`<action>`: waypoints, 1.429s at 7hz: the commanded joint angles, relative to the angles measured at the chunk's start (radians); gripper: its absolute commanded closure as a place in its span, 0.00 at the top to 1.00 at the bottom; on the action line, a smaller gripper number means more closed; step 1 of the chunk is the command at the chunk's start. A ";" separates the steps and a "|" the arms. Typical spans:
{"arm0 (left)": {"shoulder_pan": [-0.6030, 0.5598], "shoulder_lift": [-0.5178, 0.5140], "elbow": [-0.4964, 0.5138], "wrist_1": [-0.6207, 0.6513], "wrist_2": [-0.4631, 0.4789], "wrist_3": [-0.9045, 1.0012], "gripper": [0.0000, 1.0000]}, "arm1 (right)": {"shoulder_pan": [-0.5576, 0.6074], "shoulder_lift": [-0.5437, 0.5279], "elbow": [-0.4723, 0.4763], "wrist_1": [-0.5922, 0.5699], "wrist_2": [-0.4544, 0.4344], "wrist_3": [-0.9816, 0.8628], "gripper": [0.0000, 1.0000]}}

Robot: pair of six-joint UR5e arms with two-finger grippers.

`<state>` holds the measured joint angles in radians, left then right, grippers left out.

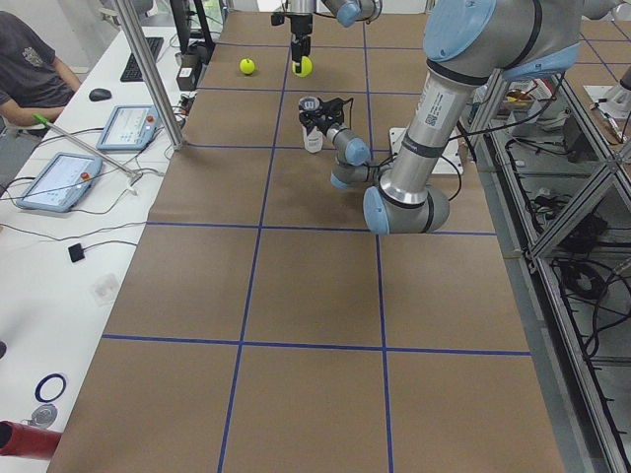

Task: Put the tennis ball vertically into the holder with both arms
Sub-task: 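Carry the ball with the right gripper over the can's open top, then lower the ball into the can and open the right gripper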

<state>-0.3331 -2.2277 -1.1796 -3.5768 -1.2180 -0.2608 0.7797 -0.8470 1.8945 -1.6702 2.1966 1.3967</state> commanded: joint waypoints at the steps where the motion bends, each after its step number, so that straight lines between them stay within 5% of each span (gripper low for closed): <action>1: 0.003 -0.001 0.000 0.001 0.000 0.000 0.77 | -0.072 0.022 -0.012 0.001 -0.076 0.045 0.00; 10: 0.006 -0.004 -0.002 -0.005 0.000 -0.003 0.88 | -0.126 0.062 -0.045 0.001 -0.127 0.071 0.00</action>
<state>-0.3274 -2.2313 -1.1806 -3.5812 -1.2180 -0.2625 0.6544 -0.7866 1.8501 -1.6690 2.0694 1.4680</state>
